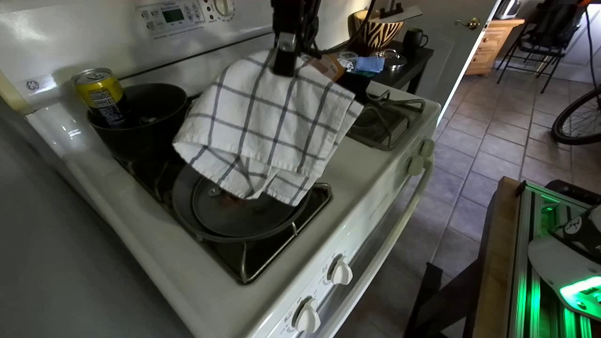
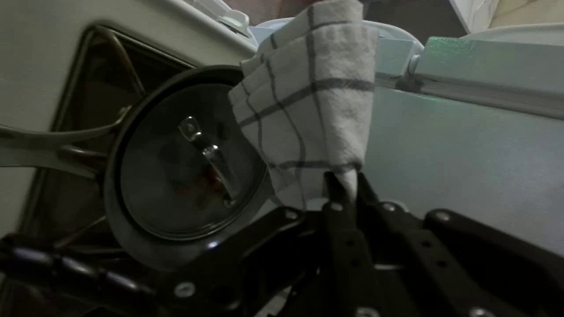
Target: Fold the towel, then put the towel on the pan
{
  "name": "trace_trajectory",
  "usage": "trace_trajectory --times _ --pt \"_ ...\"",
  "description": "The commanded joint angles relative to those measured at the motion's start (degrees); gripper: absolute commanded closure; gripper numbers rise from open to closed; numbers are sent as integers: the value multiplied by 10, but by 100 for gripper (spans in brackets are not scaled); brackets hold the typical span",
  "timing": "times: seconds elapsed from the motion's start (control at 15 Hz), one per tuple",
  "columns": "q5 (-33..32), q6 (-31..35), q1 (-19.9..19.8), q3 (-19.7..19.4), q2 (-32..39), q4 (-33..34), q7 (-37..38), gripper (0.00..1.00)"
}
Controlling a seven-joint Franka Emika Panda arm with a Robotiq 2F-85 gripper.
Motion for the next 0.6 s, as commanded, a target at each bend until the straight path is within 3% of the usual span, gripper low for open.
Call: trace_trajectory --times 0.0,0.33,0.53 --pt "44 1 0 19 62 48 -13 98" --pt "20 -4 2 33 118 78 9 98" --pt "-29 -1 4 29 137 88 36 98"
